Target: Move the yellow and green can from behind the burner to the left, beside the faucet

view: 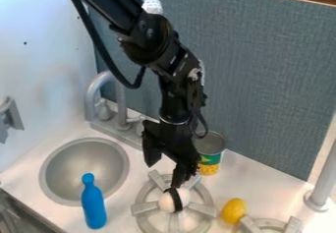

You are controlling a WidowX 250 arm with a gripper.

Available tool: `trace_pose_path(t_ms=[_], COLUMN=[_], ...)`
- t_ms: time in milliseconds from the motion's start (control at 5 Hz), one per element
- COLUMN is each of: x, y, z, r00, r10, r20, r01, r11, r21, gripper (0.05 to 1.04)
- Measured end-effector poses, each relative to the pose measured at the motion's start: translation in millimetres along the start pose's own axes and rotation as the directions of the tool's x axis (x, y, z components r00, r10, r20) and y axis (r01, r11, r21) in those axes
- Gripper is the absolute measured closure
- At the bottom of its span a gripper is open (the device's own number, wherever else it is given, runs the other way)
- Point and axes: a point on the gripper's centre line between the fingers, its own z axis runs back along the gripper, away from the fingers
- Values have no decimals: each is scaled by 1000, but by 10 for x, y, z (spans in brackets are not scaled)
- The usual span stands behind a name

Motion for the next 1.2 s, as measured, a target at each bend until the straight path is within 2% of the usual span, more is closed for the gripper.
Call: trace_pose_path(t_ms=[200,400,800,1000,1200], x=[-48,89,472,674,787], y=[-12,38,58,58,34], z=[-104,-175,-127,-151,-129], r00=[999,994,995,991,994], r10=[-1,-21,-36,-34,-20], r20=[-38,-109,-90,-129,-104], r01=[1,22,37,34,23], r11=[1000,1000,999,999,999], r21=[-3,12,5,1,27], gripper=[83,83,83,83,83])
